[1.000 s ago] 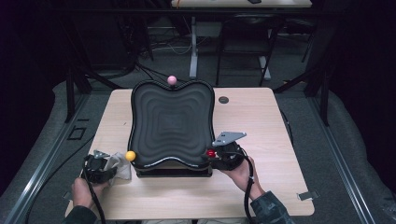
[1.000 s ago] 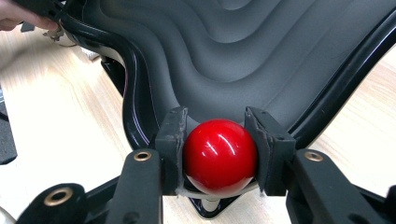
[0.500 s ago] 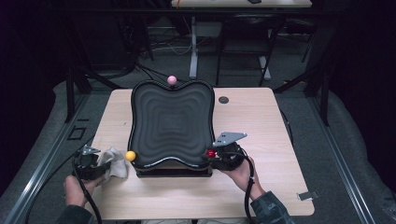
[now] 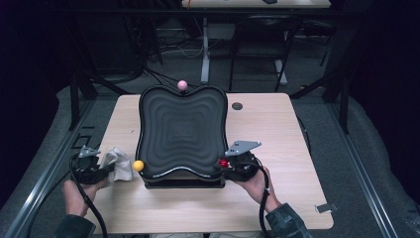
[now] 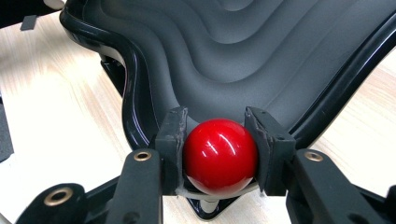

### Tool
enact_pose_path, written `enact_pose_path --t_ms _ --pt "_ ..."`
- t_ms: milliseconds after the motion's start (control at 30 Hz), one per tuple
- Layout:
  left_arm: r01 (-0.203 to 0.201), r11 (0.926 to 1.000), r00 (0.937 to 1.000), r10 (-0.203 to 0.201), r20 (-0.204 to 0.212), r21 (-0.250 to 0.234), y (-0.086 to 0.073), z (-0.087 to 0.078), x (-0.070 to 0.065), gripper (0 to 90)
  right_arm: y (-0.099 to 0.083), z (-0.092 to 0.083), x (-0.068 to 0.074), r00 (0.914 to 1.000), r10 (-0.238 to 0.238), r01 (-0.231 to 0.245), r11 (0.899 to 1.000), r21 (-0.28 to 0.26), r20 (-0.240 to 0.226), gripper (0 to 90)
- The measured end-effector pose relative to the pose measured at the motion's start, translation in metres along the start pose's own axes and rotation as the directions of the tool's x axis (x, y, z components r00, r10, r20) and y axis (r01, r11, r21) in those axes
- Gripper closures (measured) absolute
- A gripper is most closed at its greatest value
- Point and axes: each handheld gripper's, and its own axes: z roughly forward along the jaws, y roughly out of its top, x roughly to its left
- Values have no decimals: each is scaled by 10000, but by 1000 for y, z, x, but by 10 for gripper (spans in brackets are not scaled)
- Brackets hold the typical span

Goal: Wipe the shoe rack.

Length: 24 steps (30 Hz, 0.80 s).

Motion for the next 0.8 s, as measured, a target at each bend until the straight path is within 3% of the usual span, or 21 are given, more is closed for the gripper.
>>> enact_pose_path --t_ms 233,500,800 --pt "-140 9993 9999 138 -57 -359 23 -8 -2 821 0 0 0 10000 -62 62 10000 34 38 597" --pt "-677 9960 9975 662 -261 -589 57 -24 -7 828 0 0 1 10000 -66 65 10000 19 42 597" --pt "-1453 9879 9884 1425 -519 -551 91 -35 -14 828 0 0 1 9999 -90 90 10000 3 70 597"
